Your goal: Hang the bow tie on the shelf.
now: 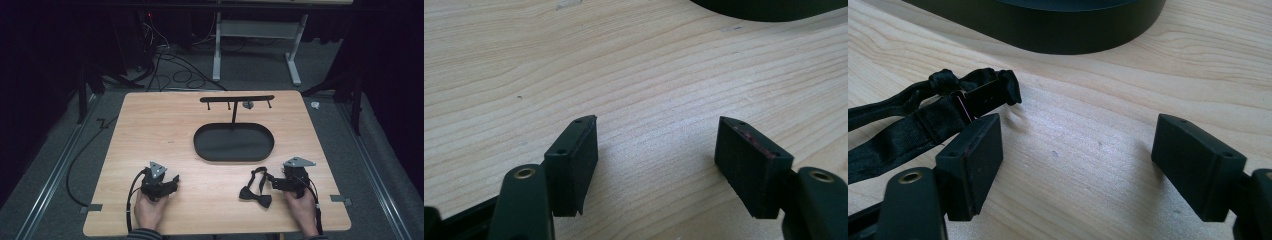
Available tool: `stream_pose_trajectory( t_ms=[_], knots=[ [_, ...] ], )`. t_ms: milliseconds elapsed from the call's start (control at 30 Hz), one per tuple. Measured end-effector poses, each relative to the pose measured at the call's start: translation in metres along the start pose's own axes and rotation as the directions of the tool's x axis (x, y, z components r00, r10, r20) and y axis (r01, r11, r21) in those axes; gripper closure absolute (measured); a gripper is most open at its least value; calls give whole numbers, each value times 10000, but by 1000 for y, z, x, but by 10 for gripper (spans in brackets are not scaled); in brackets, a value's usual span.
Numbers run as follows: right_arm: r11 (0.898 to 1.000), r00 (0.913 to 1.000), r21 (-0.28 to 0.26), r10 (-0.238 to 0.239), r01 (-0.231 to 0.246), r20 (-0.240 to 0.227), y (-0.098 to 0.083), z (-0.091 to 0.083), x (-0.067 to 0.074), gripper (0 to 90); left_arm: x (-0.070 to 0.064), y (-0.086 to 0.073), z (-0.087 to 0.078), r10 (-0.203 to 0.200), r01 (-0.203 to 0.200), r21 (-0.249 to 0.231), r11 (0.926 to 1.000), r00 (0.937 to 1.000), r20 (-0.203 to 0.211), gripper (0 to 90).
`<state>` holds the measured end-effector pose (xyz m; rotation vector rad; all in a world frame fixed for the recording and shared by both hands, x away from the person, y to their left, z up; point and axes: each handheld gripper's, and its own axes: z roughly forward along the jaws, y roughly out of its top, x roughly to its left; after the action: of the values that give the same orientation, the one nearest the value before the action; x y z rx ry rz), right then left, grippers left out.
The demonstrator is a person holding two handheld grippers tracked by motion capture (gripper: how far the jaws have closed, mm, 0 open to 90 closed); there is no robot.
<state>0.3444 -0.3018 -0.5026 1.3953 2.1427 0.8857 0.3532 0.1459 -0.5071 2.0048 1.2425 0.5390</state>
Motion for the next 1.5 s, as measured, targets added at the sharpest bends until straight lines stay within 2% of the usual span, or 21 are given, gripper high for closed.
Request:
stream_pose_trajectory(
  t_ms=[467, 900, 967, 1000, 1033, 1067, 1133, 1300, 1333, 1400, 1500],
  knots=[
    [9999, 9998, 11, -114, 114, -170, 1, 1, -1, 222, 0, 0, 0, 38, -38, 31, 10000, 10000, 52, 319],
    [9999, 9999, -12, -102, 101, -106, 1, 1, -2, 233, 0, 0, 0, 66, -67, 51, 10000, 9999, 122, 299],
    [10000, 10000, -37, -15, 15, -57, 1, 1, -2, 253, 0, 0, 0, 73, -74, 50, 10000, 9999, 124, 297],
    [9998, 9998, -142, 149, -147, 128, 0, -1, -3, 337, -1, 0, 0, 66, -67, 54, 10000, 9999, 132, 295],
    [9998, 9998, -142, 149, -147, 128, 0, -1, -3, 337, -1, 0, 0, 66, -67, 54, 10000, 9999, 132, 295],
    [9984, 9989, -296, 478, -477, 37, -2, -3, -5, 394, -1, 0, 0, 68, -69, 55, 10000, 9999, 135, 294],
    [9961, 9969, -399, 785, -788, -96, -3, -5, -8, 409, -1, 0, 0, 72, -72, 57, 10000, 9999, 137, 294],
    [9909, 9936, -760, 1094, -1111, -266, -5, -13, -10, 460, -1, 0, 0, 71, -72, 56, 10000, 9999, 137, 293],
    [9874, 9909, -847, 1316, -1337, -295, -6, -17, -12, 471, -1, 0, 0, 71, -72, 57, 10000, 9999, 140, 293],
    [9865, 9897, -814, 1404, -1423, -289, -6, -20, -12, 485, -1, 0, 0, 75, -76, 60, 10000, 9999, 145, 292],
    [9818, 9826, -693, 1721, -1769, -699, -4, -22, -12, 497, -1, 0, 0, 74, -74, 58, 10000, 9999, 146, 292]
  ],
)
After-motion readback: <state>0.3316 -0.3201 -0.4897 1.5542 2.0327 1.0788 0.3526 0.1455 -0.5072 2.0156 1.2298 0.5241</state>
